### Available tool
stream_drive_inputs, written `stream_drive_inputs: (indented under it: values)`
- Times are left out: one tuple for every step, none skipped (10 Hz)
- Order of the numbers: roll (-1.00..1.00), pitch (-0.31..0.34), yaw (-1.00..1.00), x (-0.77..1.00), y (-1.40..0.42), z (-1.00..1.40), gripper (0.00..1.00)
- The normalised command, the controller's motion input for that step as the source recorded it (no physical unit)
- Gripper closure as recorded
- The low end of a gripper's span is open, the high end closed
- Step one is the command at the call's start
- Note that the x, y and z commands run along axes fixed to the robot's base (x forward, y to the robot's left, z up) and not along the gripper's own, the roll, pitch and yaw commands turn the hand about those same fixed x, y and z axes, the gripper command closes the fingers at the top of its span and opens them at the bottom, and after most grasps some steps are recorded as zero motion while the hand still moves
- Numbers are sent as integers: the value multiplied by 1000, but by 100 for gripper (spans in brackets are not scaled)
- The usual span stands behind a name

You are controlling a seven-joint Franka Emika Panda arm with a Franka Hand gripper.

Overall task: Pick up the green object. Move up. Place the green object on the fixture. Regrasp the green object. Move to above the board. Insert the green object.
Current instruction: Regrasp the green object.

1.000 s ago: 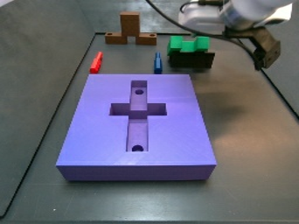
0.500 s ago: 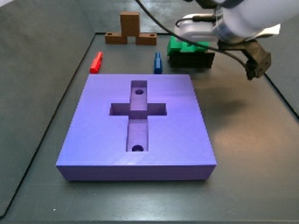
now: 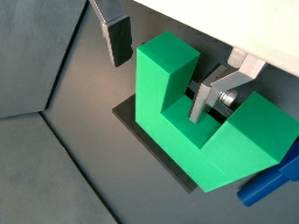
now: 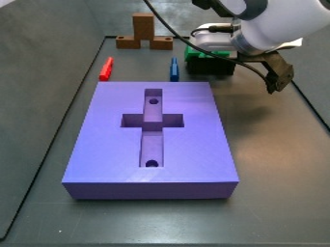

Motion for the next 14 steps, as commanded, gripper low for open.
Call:
stream_drive_inputs:
  values:
    - [337,106,-91,0,0,-3,0]
    - [369,166,-137,6,0,-34,0]
    - [349,171,-129,26,0,-23,0]
    - [-23,0,0,-3,0,0,0]
    - [-323,-71,-69,0,74,-46,0]
    - [-377,-31,-9,23,100,0,0]
    - [-131,0,0,0,23,0,0]
    - [17,0,0,0,0,0,0]
    - [89,0,0,0,0,0,0]
    - [0,0,0,0,0,0,100]
    - [0,0,0,0,0,0,100]
    - [0,0,0,0,0,0,100]
    - [0,0,0,0,0,0,100]
    - [0,0,0,0,0,0,100]
